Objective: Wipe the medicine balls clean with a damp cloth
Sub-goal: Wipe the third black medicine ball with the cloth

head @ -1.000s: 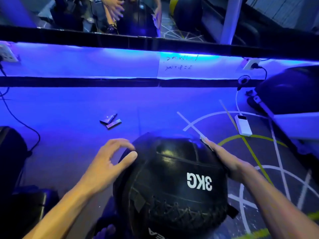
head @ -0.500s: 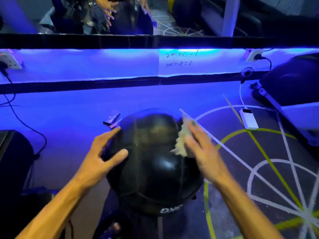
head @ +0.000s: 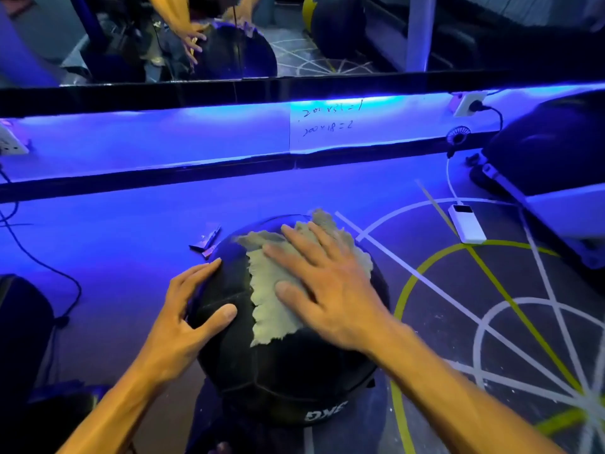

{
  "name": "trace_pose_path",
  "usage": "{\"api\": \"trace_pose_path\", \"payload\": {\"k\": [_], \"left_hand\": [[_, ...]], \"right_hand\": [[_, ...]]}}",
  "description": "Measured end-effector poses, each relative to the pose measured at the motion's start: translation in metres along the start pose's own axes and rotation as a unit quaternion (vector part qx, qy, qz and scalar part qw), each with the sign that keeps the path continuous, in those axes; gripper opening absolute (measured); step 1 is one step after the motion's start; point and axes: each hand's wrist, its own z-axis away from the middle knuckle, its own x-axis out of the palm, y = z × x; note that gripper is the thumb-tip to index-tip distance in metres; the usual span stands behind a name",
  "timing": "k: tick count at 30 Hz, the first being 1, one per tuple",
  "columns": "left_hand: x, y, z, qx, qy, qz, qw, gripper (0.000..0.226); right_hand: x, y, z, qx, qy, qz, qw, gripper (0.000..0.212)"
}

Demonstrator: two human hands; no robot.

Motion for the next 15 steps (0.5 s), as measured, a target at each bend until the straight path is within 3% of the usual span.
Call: {"api": "trace_pose_path", "payload": {"k": [2, 4, 6, 7, 9, 11, 13, 15], "left_hand": [[-0.003, -0.006, 0.002, 0.002, -0.006, 0.005, 1.000, 0.079], [-0.004, -0.007, 0.001, -0.001, -0.008, 0.007, 1.000, 0.081], [-0.004, -0.010, -0.001, -0.001, -0.004, 0.003, 1.000, 0.083], [-0.005, -0.012, -0.002, 0.000, -0.005, 0.000, 1.000, 0.083], [-0.011, -0.021, -0.006, -0.006, -0.002, 0.001, 1.000, 0.076], [-0.017, -0.029, -0.011, -0.018, 0.016, 0.012, 1.000, 0.049], [-0.023, -0.035, -0.018, -0.047, 0.052, 0.022, 0.997, 0.033], [-0.025, -0.039, -0.027, -0.091, 0.084, 0.056, 0.991, 0.033]], "right_hand": [[0.003, 0.039, -0.005, 0.097, -0.039, -0.094, 0.990, 0.063], [-0.003, 0.073, -0.012, 0.248, -0.064, -0.277, 0.926, 0.066], [-0.004, 0.086, -0.015, 0.324, -0.070, -0.384, 0.862, 0.062], [-0.003, 0.085, -0.016, 0.332, -0.063, -0.395, 0.855, 0.062], [-0.003, 0.067, -0.012, 0.303, -0.031, -0.382, 0.872, 0.041], [0.005, 0.050, 0.006, 0.224, 0.018, -0.311, 0.923, 0.022], [0.018, 0.038, 0.028, 0.158, 0.065, -0.263, 0.950, 0.039], [0.029, 0.041, 0.038, 0.196, 0.072, -0.321, 0.924, 0.054]]}}
